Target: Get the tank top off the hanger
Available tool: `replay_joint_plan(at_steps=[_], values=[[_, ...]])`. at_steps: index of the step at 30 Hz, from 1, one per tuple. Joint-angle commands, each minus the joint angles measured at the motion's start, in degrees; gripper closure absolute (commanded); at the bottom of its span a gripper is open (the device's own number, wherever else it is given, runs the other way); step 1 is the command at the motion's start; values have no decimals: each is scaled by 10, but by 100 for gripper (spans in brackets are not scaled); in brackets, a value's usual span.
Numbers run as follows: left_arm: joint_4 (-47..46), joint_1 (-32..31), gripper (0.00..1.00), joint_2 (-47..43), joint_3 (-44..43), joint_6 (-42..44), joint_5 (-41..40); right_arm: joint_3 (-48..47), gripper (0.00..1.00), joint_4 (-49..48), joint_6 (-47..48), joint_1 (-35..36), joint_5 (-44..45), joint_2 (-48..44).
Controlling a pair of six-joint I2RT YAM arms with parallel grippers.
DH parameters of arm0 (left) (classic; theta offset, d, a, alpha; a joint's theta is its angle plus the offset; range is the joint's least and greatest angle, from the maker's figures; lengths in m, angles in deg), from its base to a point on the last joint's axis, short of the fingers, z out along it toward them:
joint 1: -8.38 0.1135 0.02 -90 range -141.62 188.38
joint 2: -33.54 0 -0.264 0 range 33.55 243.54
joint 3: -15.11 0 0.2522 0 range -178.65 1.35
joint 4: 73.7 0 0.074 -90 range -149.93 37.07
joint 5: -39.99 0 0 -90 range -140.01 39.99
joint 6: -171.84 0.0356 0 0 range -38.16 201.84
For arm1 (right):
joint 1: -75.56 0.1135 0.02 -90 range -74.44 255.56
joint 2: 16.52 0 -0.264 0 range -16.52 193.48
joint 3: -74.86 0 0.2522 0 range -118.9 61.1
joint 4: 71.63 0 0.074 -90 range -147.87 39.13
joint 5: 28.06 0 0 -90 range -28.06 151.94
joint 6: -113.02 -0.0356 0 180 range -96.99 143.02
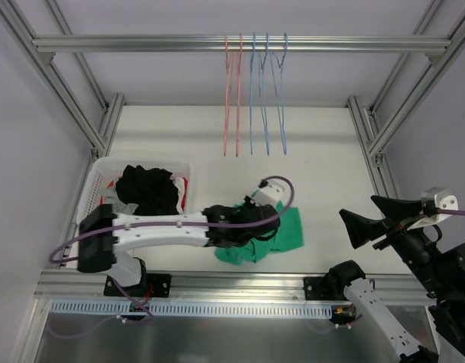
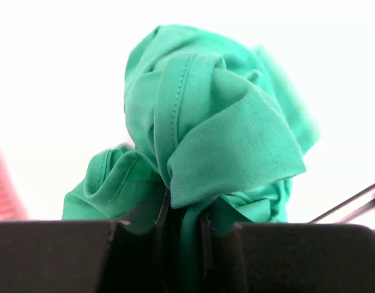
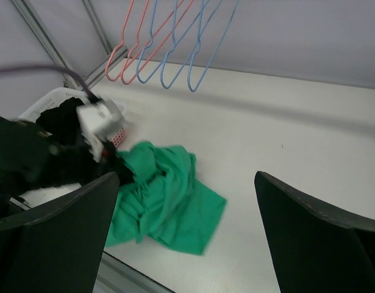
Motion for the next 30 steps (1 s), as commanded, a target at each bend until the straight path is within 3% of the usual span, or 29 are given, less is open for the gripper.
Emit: replay_joint_plan(at_steps=[1, 6, 12, 23, 27, 30], values=[[80, 15, 100, -140, 8, -78, -151, 8, 1, -54, -6, -1, 2, -8], [194, 65, 100, -279, 13, -141, -181, 0, 0, -67, -5, -1, -1, -3], [219, 185, 100, -373, -20, -98, -174, -20, 0, -76, -4, -1, -11, 10], [222, 457, 100, -381, -25, -85, -45, -17, 1, -95, -14, -1, -39, 27], [224, 592, 100, -378, -15, -93, 11, -17, 1, -97, -17, -1, -50, 28], [223, 643, 100, -374, 6, -108, 44, -17, 1, -97, -16, -1, -52, 27]])
